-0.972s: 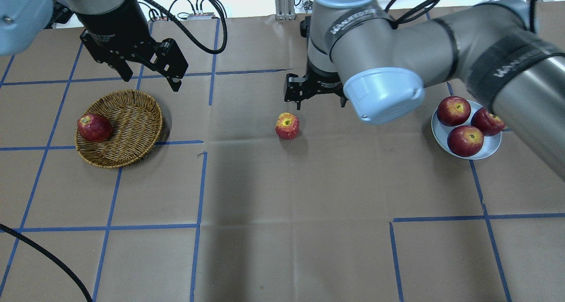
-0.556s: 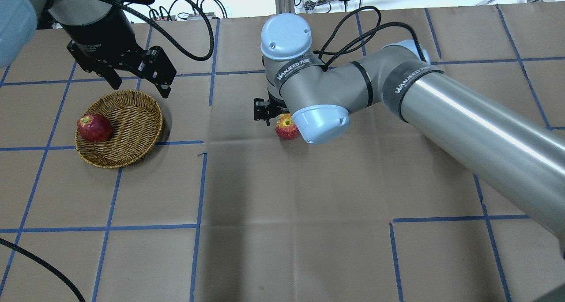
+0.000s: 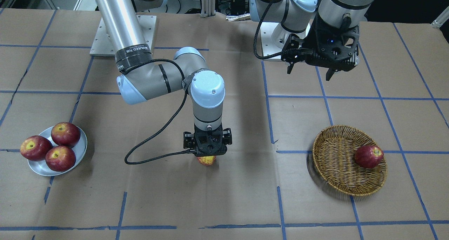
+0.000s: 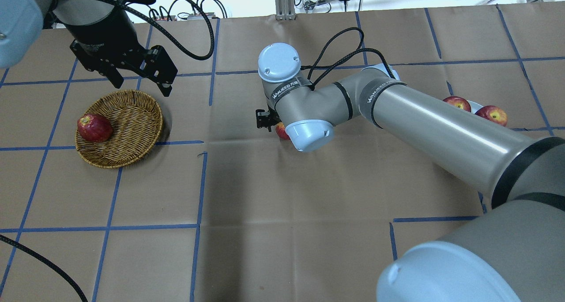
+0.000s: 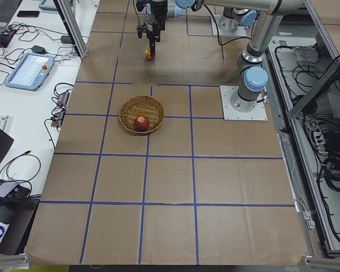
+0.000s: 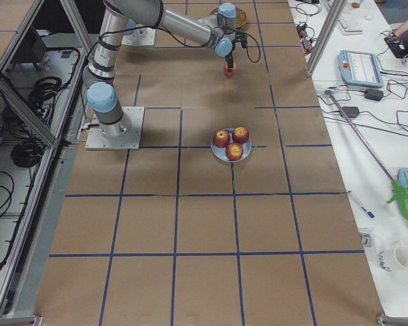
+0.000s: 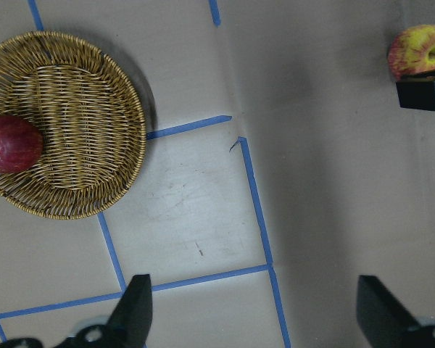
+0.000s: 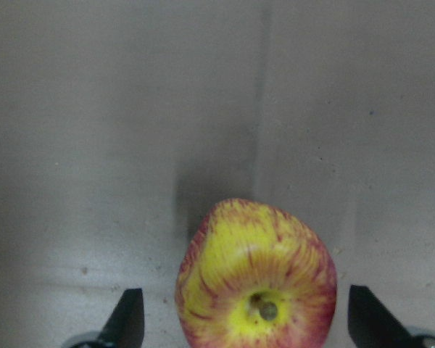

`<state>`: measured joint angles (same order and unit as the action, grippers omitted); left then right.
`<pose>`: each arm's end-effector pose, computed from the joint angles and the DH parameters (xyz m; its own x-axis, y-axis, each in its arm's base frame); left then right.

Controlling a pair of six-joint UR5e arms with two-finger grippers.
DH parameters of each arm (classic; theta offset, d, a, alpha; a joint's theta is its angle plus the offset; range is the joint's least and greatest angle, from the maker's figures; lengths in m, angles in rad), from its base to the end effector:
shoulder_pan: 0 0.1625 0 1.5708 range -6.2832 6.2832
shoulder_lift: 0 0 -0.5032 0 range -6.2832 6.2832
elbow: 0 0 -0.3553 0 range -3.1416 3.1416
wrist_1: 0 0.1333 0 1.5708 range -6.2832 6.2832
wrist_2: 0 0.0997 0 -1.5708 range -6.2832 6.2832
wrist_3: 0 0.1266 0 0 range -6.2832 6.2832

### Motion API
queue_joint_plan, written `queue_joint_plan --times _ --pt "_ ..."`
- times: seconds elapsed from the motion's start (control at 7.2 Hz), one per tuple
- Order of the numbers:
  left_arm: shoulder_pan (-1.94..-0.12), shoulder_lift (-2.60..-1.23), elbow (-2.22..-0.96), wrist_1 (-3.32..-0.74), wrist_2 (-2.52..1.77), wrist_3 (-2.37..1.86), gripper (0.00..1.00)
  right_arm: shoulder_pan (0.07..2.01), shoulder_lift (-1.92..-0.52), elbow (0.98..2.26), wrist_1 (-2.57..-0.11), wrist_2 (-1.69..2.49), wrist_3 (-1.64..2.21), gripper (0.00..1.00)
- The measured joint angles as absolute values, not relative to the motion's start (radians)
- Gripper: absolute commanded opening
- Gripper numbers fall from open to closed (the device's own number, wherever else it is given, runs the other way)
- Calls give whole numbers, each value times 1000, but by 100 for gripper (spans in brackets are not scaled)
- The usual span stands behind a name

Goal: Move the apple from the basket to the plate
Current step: 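Lower the right gripper over the yellow-red apple and grasp it, then lift the apple with the right gripper and carry it to the white plate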

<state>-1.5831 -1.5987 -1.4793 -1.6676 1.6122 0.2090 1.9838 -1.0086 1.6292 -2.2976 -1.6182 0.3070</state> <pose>-0.1338 -0.4625 0.5584 -0.9748 0.2207 -0.0336 0.2193 0.9748 0.0411 0.3854 -0.5624 0.2665 -0.9946 -0.1025 0.0129 -0.1033 0.9879 -0.1153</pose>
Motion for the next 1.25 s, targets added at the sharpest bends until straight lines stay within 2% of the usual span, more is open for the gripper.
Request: queue_joint_plan --times 0.28,0.42,0.69,1.25 --pt "-1583 -1599 -1480 -1667 1612 210 99 1978 -994 1631 -2306 -1618 286 97" --pt "-1583 -1599 -1480 -1667 1612 210 99 1978 -988 1632 -2307 -1616 281 74" --pt "-1583 -1598 -1480 -1667 1613 210 99 1979 -983 1630 -2307 -1612 278 61" --pt "-1583 -1598 -1481 -1667 1613 211 99 1975 -992 1610 -2304 -1610 278 60"
